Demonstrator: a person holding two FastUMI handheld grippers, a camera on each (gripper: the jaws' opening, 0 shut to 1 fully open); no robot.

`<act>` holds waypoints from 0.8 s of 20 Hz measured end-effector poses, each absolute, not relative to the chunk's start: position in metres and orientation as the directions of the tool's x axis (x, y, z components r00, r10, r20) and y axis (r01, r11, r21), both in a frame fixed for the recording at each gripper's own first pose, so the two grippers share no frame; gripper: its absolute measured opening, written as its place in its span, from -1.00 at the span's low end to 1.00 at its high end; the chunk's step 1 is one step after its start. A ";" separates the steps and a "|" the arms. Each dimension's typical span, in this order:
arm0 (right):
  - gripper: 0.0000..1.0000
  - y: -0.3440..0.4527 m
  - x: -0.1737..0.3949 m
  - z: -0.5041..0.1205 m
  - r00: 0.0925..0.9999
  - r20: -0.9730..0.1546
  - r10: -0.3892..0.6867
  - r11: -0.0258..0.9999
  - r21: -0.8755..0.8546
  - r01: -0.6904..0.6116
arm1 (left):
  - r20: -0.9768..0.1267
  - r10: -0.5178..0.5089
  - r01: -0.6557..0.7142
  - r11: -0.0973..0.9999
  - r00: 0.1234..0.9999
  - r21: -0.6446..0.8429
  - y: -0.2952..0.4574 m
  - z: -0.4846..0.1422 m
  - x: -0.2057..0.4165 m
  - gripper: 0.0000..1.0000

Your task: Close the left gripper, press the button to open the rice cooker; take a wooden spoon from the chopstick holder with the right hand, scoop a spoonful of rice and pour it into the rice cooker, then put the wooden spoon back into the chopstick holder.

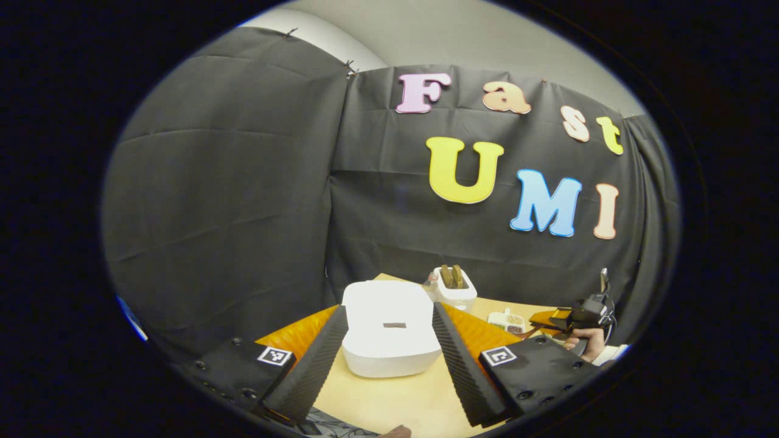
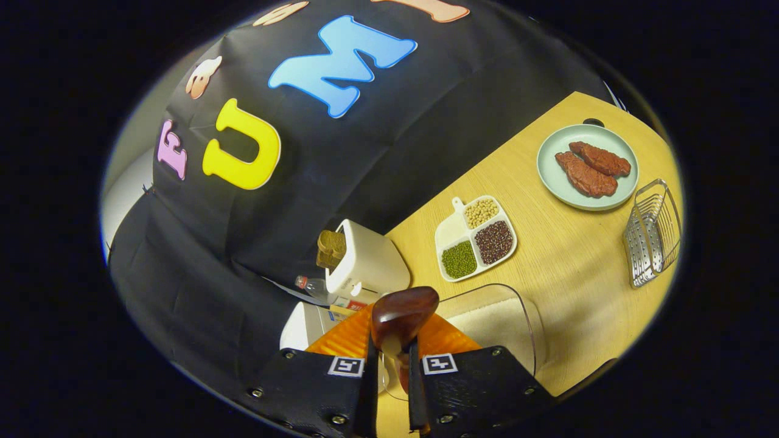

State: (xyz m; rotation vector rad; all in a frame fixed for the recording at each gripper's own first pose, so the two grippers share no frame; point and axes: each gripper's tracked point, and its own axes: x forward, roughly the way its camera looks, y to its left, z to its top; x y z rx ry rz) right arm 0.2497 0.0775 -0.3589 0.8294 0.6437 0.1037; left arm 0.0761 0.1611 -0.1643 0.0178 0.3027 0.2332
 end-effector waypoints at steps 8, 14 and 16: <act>-0.60 0.052 0.226 -0.273 0.877 -0.368 0.310 0.528 0.833 0.163 | -0.256 0.145 -0.150 0.989 0.956 -0.001 0.166 -0.162 0.111 0.89; -0.60 0.041 0.182 -0.196 0.926 -0.272 0.262 0.474 0.872 0.122 | -0.263 0.096 -0.109 0.993 0.960 -0.035 0.180 -0.188 0.148 0.87; -0.60 0.038 0.168 -0.177 0.939 -0.247 0.240 0.483 0.869 0.105 | -0.272 0.087 -0.103 0.994 0.958 -0.045 0.183 -0.199 0.159 0.94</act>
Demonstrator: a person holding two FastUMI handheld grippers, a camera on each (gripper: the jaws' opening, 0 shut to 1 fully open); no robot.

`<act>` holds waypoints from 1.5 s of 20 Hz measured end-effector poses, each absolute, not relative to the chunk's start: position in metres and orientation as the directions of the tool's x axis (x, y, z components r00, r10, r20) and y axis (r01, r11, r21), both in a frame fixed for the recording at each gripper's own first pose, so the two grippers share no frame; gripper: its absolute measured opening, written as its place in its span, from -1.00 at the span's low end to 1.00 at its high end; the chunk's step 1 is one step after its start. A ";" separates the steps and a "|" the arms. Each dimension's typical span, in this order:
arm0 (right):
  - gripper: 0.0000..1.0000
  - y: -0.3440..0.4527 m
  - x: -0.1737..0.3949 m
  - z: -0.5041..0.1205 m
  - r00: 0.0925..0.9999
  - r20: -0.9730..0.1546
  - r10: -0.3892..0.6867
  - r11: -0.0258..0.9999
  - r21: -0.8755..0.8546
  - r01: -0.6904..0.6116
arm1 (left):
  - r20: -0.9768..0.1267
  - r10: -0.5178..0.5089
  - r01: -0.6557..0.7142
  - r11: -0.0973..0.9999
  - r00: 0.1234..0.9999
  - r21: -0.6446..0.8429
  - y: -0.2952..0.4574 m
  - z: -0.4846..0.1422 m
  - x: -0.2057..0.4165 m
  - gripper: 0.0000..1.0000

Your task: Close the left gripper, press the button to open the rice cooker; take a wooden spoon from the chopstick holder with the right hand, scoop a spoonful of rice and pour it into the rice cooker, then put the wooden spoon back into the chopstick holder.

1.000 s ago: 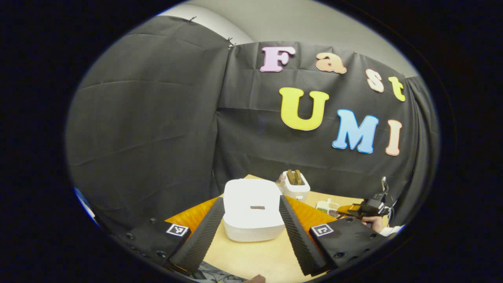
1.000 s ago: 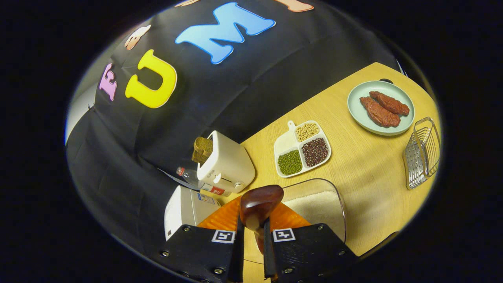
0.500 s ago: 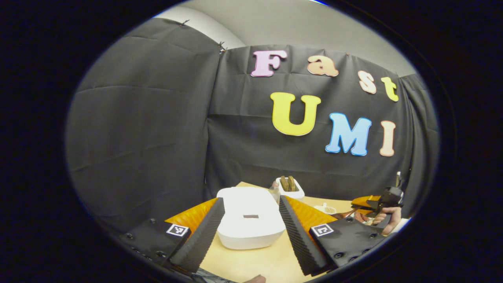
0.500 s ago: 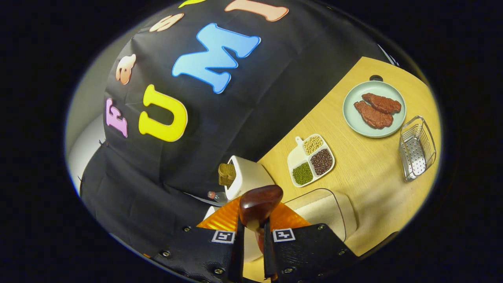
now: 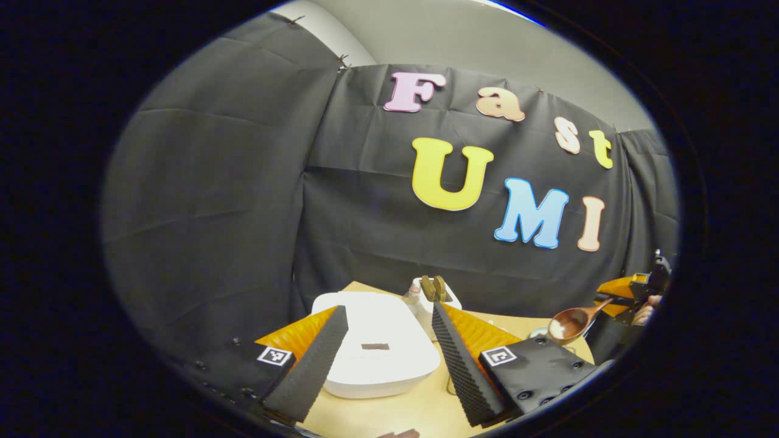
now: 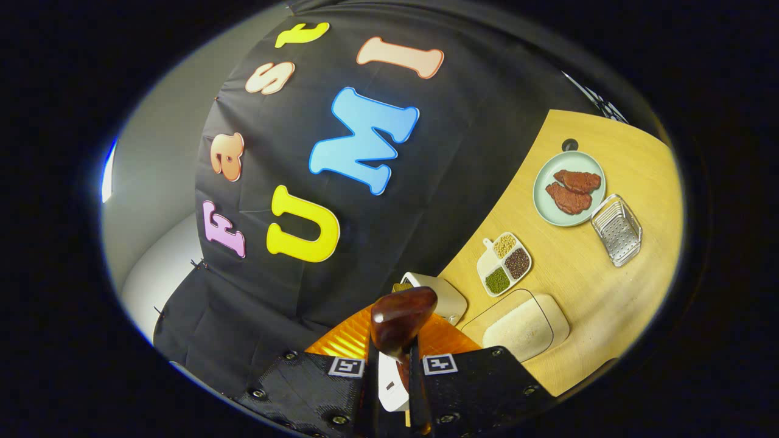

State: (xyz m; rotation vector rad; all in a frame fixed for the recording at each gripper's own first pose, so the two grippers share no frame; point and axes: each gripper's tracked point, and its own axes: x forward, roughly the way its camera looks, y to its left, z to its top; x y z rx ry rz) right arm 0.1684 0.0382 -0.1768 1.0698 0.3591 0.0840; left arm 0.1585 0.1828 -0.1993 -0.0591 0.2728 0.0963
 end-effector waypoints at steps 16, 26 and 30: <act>-0.59 0.005 0.116 -0.126 0.956 -0.214 0.200 0.564 0.823 0.066 | -0.406 0.259 -0.233 0.966 0.876 0.113 0.174 -0.318 0.250 -0.88; -0.59 -0.020 0.110 -0.127 0.954 -0.239 0.181 0.624 0.778 0.077 | -0.565 0.421 -0.336 0.907 0.710 0.253 0.200 -0.401 0.263 -0.82; -0.59 -0.020 0.107 -0.131 0.952 -0.247 0.183 0.631 0.772 0.079 | -0.639 0.416 -0.303 0.909 0.647 0.285 0.199 -0.408 0.254 -0.87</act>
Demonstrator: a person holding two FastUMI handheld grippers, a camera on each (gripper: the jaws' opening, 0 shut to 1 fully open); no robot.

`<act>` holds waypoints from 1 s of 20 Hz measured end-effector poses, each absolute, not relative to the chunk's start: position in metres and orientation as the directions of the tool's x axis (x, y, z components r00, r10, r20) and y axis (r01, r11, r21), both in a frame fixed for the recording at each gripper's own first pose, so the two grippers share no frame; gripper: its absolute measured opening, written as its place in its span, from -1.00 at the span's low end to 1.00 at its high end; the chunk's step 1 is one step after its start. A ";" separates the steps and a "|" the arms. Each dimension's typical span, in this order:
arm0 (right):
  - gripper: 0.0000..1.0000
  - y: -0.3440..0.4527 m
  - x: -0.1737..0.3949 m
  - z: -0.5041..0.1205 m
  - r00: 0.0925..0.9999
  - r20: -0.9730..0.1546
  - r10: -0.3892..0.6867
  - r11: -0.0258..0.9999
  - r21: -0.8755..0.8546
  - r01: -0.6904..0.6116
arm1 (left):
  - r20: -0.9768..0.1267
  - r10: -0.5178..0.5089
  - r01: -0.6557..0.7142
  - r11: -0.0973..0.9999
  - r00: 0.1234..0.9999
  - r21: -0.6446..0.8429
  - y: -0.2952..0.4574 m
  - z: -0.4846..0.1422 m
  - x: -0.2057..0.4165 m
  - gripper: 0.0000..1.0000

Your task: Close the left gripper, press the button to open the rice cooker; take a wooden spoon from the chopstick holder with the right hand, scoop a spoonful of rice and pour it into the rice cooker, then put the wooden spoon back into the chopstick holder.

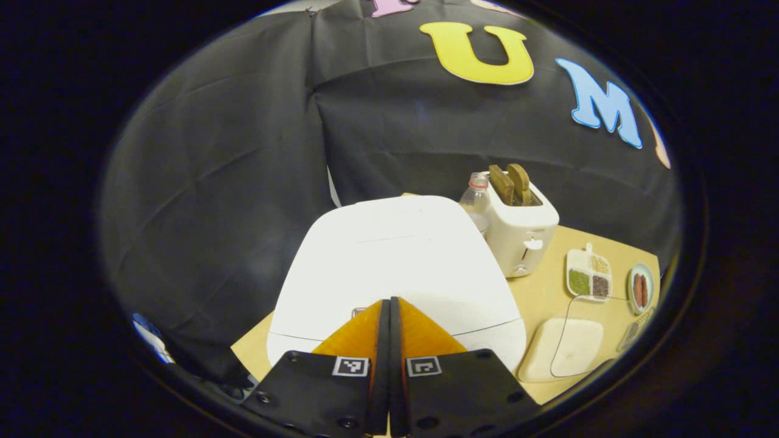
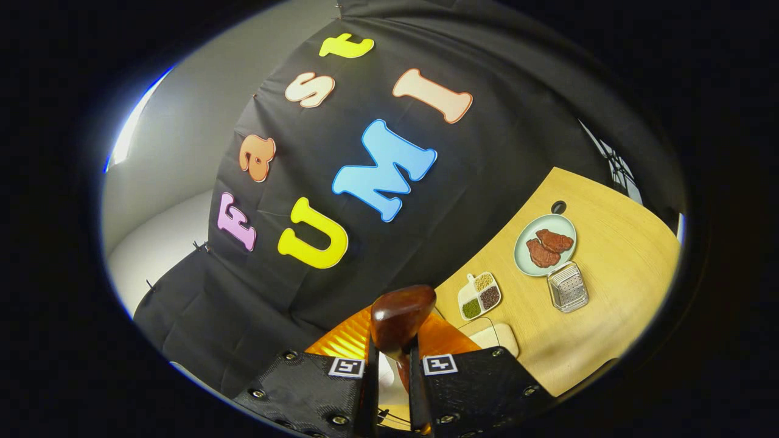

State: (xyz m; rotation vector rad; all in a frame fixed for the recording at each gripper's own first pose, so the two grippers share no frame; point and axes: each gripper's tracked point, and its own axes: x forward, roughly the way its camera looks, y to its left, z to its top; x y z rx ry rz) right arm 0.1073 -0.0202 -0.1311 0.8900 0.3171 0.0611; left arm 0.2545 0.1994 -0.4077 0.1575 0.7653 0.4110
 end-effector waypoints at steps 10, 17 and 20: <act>-0.59 -0.028 0.098 -0.149 0.949 -0.262 0.174 0.632 0.769 0.097 | -0.296 0.394 -0.361 0.919 0.870 0.160 0.187 -0.302 0.251 -0.83; -0.60 -0.023 0.098 -0.157 0.949 -0.261 0.177 0.623 0.776 0.098 | -0.243 0.346 -0.322 0.938 0.906 0.131 0.192 -0.268 0.230 -0.88; -0.59 -0.015 0.099 -0.160 0.947 -0.265 0.180 0.625 0.774 0.098 | -0.227 0.333 -0.316 0.943 0.915 0.108 0.197 -0.252 0.214 -0.88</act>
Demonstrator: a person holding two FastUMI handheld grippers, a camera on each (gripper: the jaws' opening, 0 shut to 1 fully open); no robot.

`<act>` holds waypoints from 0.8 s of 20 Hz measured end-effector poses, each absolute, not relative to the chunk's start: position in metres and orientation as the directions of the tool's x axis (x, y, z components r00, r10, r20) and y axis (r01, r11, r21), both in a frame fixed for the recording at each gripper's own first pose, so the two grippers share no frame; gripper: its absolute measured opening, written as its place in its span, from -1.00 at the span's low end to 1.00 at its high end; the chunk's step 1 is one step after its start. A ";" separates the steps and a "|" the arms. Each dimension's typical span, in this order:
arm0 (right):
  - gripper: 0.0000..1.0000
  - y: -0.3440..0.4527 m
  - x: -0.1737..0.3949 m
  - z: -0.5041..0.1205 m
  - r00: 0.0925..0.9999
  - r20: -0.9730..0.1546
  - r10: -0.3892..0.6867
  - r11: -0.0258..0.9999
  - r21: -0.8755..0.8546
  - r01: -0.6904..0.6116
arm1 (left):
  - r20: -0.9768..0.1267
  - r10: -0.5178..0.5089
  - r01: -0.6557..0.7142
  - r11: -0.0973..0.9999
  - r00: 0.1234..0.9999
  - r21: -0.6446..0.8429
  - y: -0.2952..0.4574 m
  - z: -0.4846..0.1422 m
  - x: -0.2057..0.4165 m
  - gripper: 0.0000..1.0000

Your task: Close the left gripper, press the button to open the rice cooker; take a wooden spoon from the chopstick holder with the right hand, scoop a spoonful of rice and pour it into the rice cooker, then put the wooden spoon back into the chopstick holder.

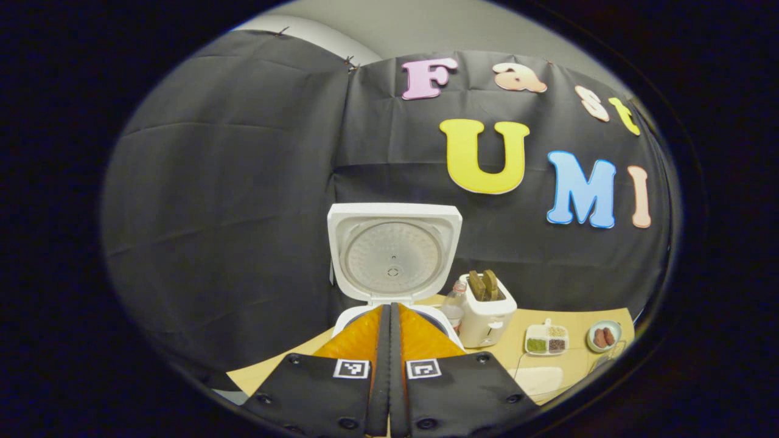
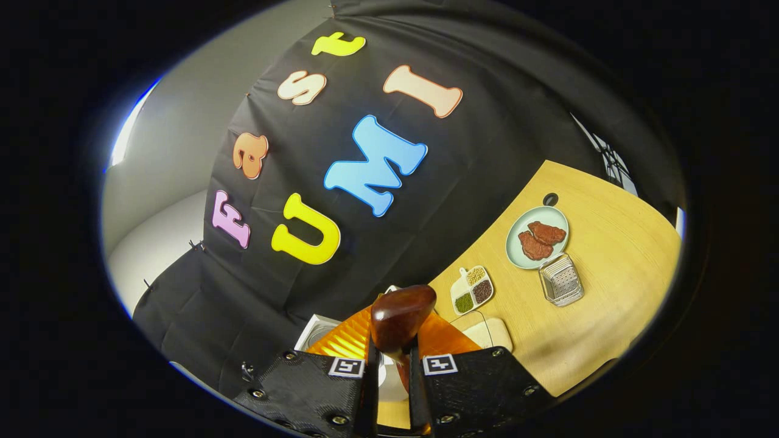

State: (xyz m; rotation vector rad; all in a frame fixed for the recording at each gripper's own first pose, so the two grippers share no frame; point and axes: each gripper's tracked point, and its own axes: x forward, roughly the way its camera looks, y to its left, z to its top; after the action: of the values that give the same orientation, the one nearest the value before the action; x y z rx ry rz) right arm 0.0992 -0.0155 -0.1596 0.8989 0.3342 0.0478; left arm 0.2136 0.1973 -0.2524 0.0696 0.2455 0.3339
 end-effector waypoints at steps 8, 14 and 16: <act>-0.59 0.009 0.114 -0.165 0.945 -0.264 0.195 0.615 0.783 0.092 | -0.234 0.271 -0.265 0.963 0.934 0.057 0.209 -0.238 0.177 -0.83; -0.60 0.049 0.137 -0.164 0.940 -0.260 0.219 0.612 0.787 0.075 | -0.130 0.142 -0.140 0.990 0.981 0.023 0.195 -0.185 0.141 -0.73; -0.59 0.069 0.147 -0.164 0.935 -0.263 0.236 0.617 0.785 0.064 | -0.118 0.118 -0.116 0.993 0.986 0.026 0.196 -0.180 0.130 -0.40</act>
State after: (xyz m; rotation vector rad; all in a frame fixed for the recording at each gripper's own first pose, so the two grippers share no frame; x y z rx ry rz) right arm 0.1471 0.0689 -0.1644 0.9061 0.3600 0.1015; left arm 0.1302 0.1957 -0.1798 0.0189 0.1199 0.1176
